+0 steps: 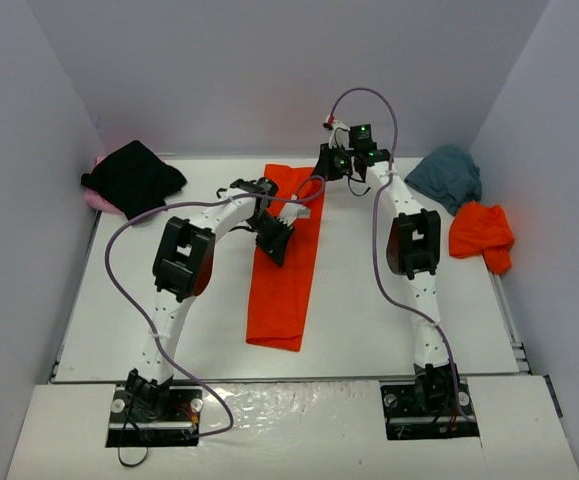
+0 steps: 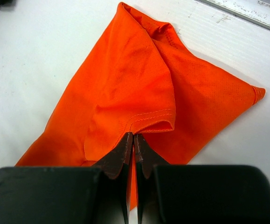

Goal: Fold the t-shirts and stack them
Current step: Fold the tshirt

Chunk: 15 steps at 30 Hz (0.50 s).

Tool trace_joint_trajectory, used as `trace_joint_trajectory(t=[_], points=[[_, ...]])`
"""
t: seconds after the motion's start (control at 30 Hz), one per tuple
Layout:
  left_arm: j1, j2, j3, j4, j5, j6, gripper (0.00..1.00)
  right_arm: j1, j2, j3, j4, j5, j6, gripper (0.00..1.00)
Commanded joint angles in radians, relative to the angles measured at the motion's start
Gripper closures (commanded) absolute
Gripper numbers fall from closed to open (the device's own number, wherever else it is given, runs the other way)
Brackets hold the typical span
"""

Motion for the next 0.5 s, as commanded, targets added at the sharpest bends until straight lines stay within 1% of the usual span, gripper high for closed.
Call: trace_joint_trajectory(t=[0.0, 0.3, 0.47], points=[[-0.003, -0.023, 0.055, -0.031, 0.042, 0.023, 1.00, -0.017, -0.125, -0.024, 0.032, 0.009, -0.007, 1.00], [-0.003, -0.005, 0.071, -0.037, 0.048, 0.017, 1.00, -0.023, -0.180, -0.115, 0.030, 0.036, -0.018, 1.00], [-0.003, 0.017, 0.091, -0.047, 0.059, 0.015, 1.00, -0.031, -0.194, -0.147, 0.028, 0.058, -0.050, 1.00]])
